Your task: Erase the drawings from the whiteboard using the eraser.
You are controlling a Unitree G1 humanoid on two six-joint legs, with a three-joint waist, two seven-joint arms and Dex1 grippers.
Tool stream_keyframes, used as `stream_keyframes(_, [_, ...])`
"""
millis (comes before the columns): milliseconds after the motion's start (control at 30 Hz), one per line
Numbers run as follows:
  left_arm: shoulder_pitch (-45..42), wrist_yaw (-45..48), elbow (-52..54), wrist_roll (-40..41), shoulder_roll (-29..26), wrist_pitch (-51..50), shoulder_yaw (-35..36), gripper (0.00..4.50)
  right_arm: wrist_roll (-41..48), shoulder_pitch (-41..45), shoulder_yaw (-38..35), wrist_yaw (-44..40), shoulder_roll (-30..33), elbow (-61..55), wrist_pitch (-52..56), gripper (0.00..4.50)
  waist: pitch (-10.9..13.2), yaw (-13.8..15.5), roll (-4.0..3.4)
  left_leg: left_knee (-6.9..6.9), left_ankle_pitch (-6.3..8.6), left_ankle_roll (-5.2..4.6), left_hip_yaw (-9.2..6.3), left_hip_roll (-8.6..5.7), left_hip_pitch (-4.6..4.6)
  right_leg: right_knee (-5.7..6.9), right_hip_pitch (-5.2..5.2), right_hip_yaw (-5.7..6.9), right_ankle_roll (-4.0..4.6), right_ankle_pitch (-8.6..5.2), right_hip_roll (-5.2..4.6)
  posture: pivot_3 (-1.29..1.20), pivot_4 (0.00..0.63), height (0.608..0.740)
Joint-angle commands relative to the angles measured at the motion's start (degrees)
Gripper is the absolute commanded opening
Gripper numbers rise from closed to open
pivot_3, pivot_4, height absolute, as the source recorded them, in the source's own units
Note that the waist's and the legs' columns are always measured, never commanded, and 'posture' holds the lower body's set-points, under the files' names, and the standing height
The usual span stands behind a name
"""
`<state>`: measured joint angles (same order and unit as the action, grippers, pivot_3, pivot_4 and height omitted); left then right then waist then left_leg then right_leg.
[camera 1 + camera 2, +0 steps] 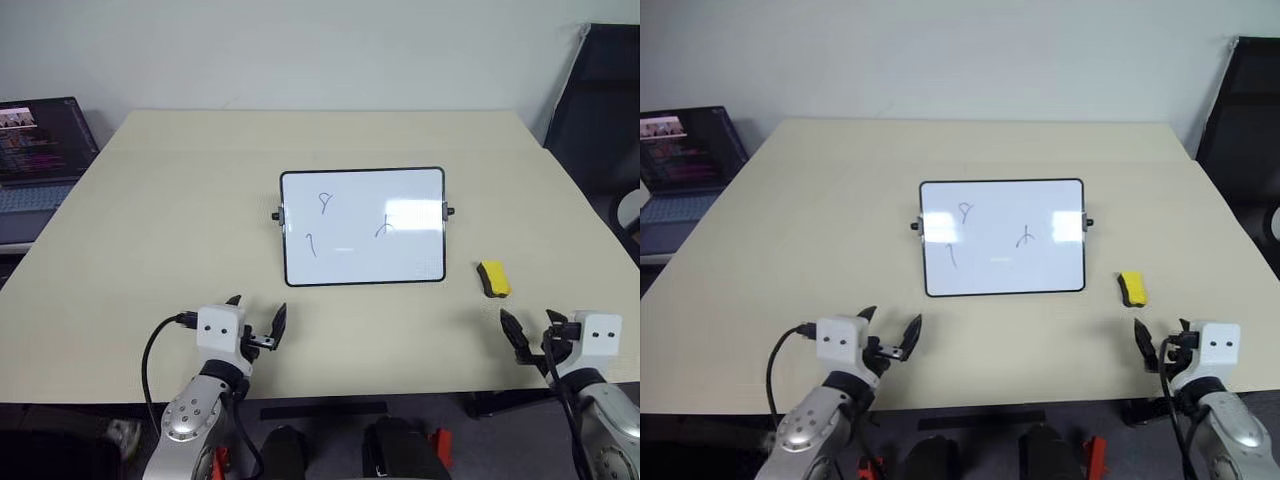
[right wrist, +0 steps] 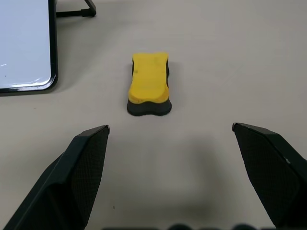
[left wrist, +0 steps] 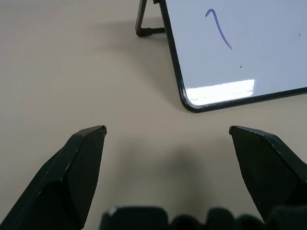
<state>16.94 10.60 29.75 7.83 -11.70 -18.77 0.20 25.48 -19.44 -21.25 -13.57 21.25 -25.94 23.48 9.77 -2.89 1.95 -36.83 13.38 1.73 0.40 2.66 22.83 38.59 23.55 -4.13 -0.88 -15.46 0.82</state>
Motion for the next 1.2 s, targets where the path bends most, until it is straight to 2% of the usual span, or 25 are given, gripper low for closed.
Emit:
stream_keyframes(33, [-2.6,-0.1,2.8,0.4,0.2,-0.5,-0.1,4.5,0.0,1.9,-1.4,0.8,0.9,-2.0,1.3,4.49,0.0,0.0,0.05,-0.02,0.0,0.0,-0.02,0.0,0.0,0.0,0.0,0.0,0.0,0.0,0.0,0.0,0.15,0.74])
stream_keyframes(633, [0.1,-2.6,4.3,-3.5,1.1,1.1,-0.4,4.5,-1.3,4.3,0.0,0.1,-1.0,2.1,-0.9,4.49,0.1,0.1,0.04,0.03,0.02,0.02,-0.1,-0.02,0.03,-0.04,-0.01,0.02,-0.01,-0.07,-0.01,0.0,0.15,0.74])
stream_keyframes(1000, [-3.7,-2.1,5.2,-5.0,0.2,0.4,-1.7,4.5,-2.5,5.6,0.0,-0.1,-1.4,1.5,-1.2,4.49,0.1,0.1,0.03,0.05,0.02,0.02,-0.08,-0.03,0.05,-0.04,0.0,0.04,-0.01,-0.07,0.0,0.0,0.15,0.74])
stream_keyframes(1200, [-12.3,5.9,2.7,-1.1,-4.3,-0.7,-3.5,4.5,-2.1,7.9,1.0,0.4,-1.4,-0.5,0.5,4.49,0.1,0.2,0.02,0.01,0.02,0.02,-0.07,-0.08,0.05,0.0,-0.01,0.05,-0.02,-0.07,0.01,0.0,0.15,0.74])
